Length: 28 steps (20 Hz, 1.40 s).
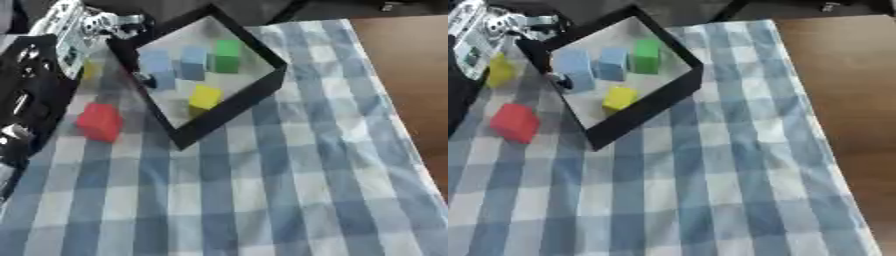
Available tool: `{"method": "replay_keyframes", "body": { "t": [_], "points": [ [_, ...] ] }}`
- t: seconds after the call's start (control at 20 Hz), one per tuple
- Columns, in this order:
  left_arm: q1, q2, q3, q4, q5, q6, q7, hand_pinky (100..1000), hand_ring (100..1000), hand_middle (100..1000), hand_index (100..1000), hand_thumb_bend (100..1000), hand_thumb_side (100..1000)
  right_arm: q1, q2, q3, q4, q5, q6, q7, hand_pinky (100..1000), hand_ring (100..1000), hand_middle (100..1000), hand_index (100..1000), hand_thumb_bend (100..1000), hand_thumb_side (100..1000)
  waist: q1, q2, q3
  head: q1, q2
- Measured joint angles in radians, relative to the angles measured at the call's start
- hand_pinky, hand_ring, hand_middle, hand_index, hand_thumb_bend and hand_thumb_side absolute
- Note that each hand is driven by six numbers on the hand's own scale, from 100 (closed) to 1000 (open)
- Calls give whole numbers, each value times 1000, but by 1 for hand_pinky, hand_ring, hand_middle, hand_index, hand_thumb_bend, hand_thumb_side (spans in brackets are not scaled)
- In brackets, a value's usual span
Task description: Pick up objects on the table and place them in the box.
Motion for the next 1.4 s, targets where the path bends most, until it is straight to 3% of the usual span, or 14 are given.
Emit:
{"method": "replay_keyframes", "body": {
  "t": [0.25,0.5,0.85,1.4],
  "points": [
    [-2,97,33,-35,65,30,37,814,846,792,864,750,279,12,-4,0,0,0,2,-3,889,763,695,747,100,544,10,0,8,-7,0],
    [10,161,68,-14,61,69,42,819,850,797,880,757,278,17,-9,-1,0,1,1,-7,889,763,695,747,100,543,12,0,9,-7,0],
    [17,167,93,73,18,116,47,822,855,794,880,769,307,17,-9,-4,0,2,2,-11,890,763,695,747,100,543,12,0,-2,-3,-11],
    [21,160,93,163,34,203,-18,856,878,799,884,848,428,22,-9,-4,0,10,5,-14,890,763,694,746,100,543,12,0,-3,2,-18]
  ]
}}
